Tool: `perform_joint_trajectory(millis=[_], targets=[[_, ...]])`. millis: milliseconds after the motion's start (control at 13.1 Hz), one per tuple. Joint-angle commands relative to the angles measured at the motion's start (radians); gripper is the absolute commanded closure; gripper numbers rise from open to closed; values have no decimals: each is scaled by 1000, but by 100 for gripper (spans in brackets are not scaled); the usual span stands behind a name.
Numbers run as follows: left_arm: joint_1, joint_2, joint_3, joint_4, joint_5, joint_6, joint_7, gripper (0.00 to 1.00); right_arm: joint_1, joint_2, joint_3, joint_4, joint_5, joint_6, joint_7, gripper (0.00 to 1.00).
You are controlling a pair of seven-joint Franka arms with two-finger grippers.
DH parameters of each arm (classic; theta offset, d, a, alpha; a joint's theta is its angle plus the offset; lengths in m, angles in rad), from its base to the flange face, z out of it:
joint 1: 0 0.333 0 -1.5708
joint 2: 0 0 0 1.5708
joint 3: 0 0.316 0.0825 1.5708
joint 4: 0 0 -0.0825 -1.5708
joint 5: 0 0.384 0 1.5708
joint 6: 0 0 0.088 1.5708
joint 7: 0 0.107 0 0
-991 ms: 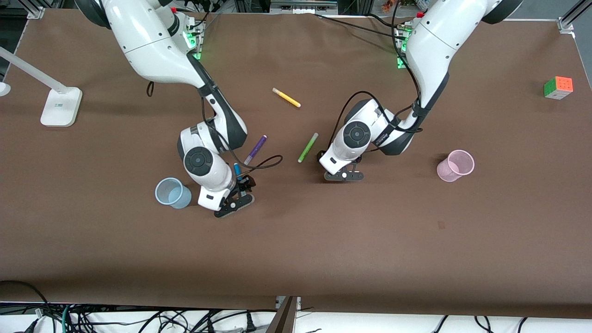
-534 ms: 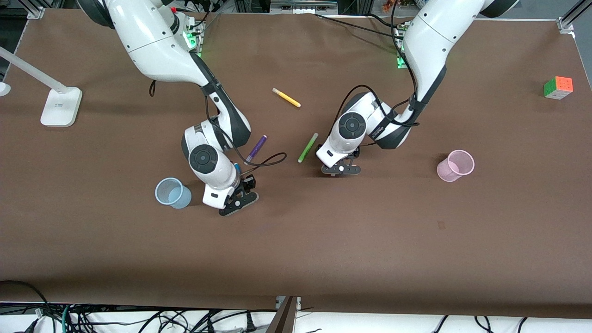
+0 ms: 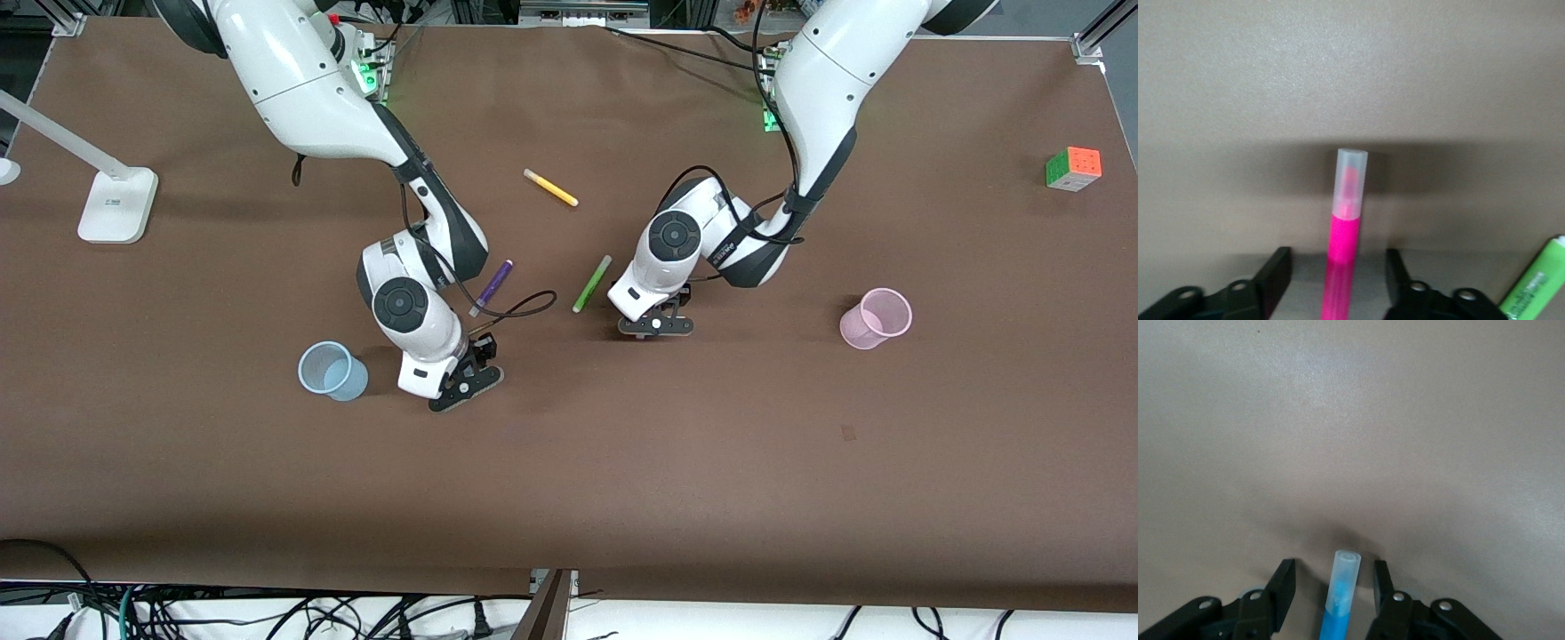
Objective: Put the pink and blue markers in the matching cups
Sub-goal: 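Grasp the pink marker with the left gripper while the right gripper grasps the blue marker, then carry the pink marker to the pink cup while the right gripper carries the blue marker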
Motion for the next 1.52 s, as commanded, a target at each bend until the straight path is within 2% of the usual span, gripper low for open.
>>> perform_joint_trajectory(millis=[0, 76, 381, 610, 762, 991, 1220, 1448], targets=[[-45, 3, 13, -6, 83, 13, -124, 100, 4, 8, -3, 9, 14, 3, 1, 69], [-45, 1, 11, -4, 124, 13, -138, 100, 4, 8, -3, 8, 14, 5, 2, 77], [-27, -49, 7, -4, 138, -5, -130, 100, 2, 13, -4, 9, 5, 5, -5, 92], [-4, -123, 2, 11, 123, -110, -107, 100, -7, -19, -9, 22, 3, 5, -19, 93], [29, -164, -1, 13, 94, -162, -22, 100, -7, -65, -14, 22, 1, 5, -24, 92], [117, -261, -10, 14, -56, -249, 204, 100, -12, -148, -32, 17, 1, -7, -36, 91], [204, -338, -10, 23, -111, -376, 403, 100, -22, -225, -37, 17, 3, -64, -94, 91], [302, -356, -10, 124, -150, -563, 609, 100, -35, -303, -43, 17, 15, -151, -178, 91]])
